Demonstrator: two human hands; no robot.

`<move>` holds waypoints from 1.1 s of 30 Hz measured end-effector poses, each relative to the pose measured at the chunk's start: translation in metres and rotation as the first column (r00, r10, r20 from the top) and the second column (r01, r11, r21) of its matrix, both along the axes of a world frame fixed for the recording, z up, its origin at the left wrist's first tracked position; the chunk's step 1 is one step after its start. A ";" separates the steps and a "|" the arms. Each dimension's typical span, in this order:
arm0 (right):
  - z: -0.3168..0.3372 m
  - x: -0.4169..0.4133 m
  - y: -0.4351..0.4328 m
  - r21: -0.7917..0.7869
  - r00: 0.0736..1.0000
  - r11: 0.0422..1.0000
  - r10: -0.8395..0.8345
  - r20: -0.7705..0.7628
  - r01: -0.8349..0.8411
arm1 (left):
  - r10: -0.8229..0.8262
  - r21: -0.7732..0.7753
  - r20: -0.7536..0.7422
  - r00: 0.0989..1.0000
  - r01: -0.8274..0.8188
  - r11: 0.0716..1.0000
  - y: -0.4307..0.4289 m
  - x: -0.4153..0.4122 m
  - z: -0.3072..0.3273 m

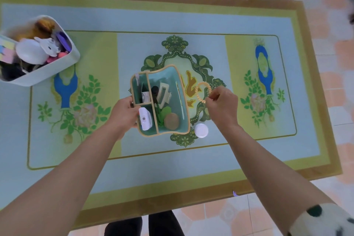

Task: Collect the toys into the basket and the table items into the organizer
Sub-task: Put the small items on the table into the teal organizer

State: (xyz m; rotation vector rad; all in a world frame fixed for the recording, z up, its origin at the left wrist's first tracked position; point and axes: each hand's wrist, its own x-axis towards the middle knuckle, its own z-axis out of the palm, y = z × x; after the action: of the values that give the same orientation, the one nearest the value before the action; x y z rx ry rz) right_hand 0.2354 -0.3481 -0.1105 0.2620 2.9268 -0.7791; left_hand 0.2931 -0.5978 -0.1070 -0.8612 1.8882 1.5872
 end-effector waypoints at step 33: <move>-0.011 0.065 0.006 0.198 0.914 0.944 0.180 0.365 -0.265 | 0.016 -0.011 0.010 1.000 -0.016 1.000 0.008 -0.002 0.011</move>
State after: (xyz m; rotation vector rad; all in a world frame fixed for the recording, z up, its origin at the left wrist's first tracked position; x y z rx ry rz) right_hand 0.3008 -0.3426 -0.1219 0.0658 2.6498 -0.3013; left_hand 0.2908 -0.5899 -0.0956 -0.8894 1.8888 1.5802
